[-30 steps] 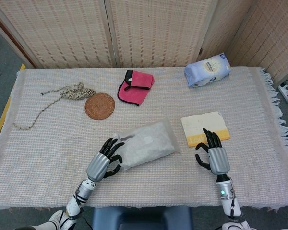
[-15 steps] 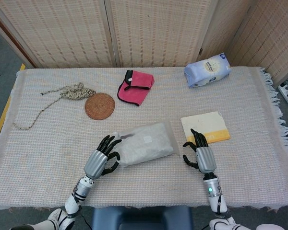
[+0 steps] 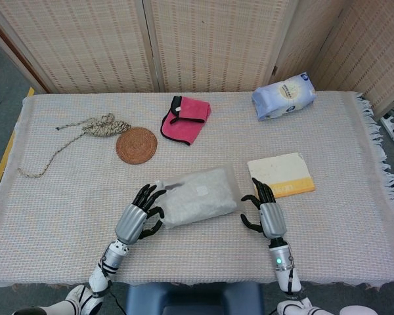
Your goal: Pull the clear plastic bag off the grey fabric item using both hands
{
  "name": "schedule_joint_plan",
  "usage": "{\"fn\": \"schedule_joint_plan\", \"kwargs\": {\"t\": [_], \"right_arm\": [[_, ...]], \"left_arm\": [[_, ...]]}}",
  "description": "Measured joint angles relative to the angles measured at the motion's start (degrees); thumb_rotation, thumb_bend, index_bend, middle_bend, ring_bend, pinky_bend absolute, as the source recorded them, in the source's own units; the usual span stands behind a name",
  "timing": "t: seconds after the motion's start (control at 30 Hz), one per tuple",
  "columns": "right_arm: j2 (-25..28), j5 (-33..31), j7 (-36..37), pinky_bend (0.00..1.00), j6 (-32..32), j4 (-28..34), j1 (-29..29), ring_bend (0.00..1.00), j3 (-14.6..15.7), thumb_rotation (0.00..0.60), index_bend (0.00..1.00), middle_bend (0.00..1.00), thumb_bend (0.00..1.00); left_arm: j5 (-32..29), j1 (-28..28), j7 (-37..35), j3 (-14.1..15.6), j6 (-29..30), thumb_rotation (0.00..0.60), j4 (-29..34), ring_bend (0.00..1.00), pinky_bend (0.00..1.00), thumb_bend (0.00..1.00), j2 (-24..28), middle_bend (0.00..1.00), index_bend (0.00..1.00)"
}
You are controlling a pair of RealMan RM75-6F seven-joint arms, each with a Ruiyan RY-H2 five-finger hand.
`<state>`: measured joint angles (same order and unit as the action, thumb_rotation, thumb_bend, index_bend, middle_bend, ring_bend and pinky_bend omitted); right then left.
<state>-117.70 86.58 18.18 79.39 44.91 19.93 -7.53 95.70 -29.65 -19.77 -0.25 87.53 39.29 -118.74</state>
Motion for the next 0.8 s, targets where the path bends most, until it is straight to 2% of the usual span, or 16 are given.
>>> {"fn": "schedule_joint_plan", "kwargs": {"t": [0.33, 0.47, 0.8], "right_arm": [[-2.69, -0.56, 0.48, 0.0, 0.66, -4.13, 1.78, 0.0, -1.47, 0.6, 0.38, 0.0, 0.25], [-3.42, -1.17, 0.64, 0.0, 0.45, -5.38, 2.22, 0.0, -1.91, 0.6, 0.44, 0.0, 0.26], [-4.29, -1.99, 1.29, 0.0, -0.61, -7.02, 2.96, 0.0, -2.13, 0.6, 0.57, 0.05, 0.38]], "left_arm": [[-0.15, -0.19, -0.17, -0.29, -0.09, 0.6, 0.5, 0.0, 0.0, 0.58, 0.45, 0.18, 0.82], [-0.27, -0.25, -0.38, -0.43, -0.15, 0.6, 0.51, 0.0, 0.0, 0.58, 0.57, 0.18, 0.82], [-0.61, -0.4, -0.88, -0.8, -0.28, 0.6, 0.26, 0.0, 0.0, 0.59, 0.9, 0.18, 0.82]]}}
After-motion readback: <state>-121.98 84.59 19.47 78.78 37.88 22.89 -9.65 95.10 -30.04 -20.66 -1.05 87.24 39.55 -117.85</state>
